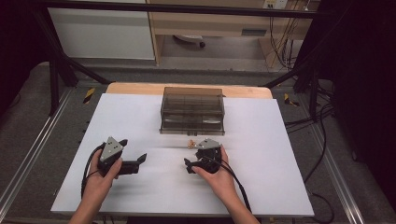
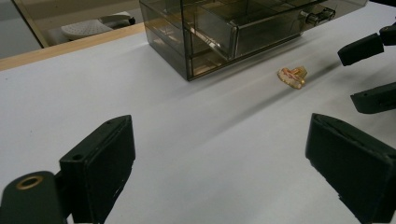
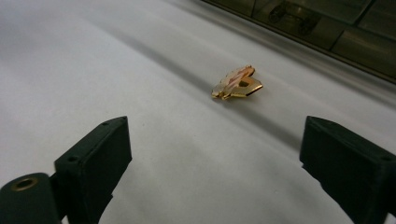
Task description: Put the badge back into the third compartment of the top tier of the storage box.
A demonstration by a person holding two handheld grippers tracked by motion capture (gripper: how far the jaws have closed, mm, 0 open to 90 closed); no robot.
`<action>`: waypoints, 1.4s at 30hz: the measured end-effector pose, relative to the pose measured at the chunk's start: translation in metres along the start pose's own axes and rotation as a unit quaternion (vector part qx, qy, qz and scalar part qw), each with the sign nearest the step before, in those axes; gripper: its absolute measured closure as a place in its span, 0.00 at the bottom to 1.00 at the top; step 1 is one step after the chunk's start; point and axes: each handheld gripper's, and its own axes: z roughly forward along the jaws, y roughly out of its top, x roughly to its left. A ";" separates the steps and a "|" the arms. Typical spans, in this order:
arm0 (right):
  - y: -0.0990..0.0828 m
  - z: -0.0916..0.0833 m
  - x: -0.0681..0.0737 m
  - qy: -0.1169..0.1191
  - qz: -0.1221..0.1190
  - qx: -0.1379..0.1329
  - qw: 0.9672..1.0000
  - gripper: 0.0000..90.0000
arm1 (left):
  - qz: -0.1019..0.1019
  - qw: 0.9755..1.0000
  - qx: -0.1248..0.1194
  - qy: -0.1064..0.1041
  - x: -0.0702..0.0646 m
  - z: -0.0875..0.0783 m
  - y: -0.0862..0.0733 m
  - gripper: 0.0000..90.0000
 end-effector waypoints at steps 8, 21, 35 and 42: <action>0.001 0.001 -0.006 0.001 0.005 -0.006 1.000 0.20 | 0.001 1.000 0.000 -0.001 0.001 0.002 0.001 0.09; 0.013 0.022 -0.009 -0.007 0.006 -0.012 1.000 0.42 | 0.003 1.000 0.002 0.000 0.001 0.002 0.000 0.09; 0.022 0.032 -0.014 -0.010 0.012 -0.006 1.000 0.48 | 0.006 1.000 0.004 -0.003 0.000 0.003 0.000 0.09; 0.023 0.038 -0.012 -0.018 0.011 -0.002 1.000 0.50 | 0.006 1.000 0.004 -0.003 0.000 0.002 -0.001 0.09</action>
